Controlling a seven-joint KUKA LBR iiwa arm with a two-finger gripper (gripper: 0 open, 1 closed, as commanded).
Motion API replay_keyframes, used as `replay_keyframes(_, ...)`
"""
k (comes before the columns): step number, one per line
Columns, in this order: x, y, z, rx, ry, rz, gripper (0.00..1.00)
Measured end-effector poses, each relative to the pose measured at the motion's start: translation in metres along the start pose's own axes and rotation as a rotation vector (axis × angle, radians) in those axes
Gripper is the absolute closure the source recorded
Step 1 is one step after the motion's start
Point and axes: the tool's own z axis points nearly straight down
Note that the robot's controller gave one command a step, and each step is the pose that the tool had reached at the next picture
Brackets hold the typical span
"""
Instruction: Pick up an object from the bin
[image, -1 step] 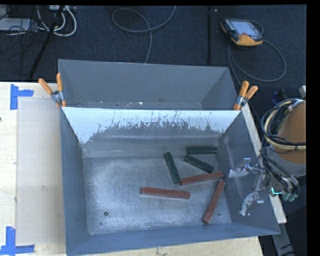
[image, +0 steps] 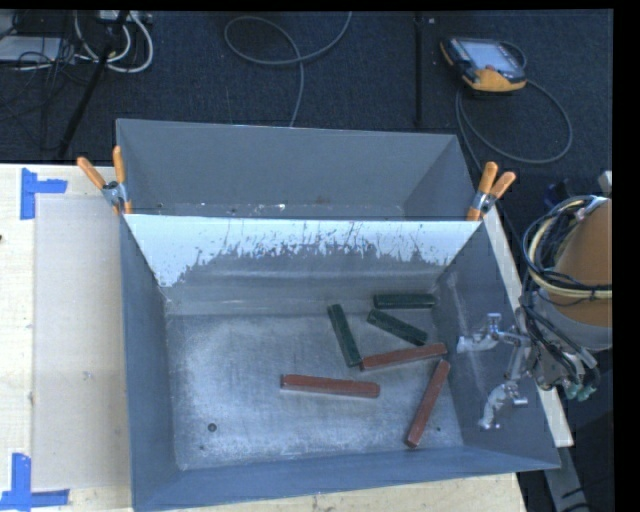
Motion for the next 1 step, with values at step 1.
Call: replay_keyframes(1,-0.0097,0.0028,0.0580,0.002,-0.006,-0.242,0.00)
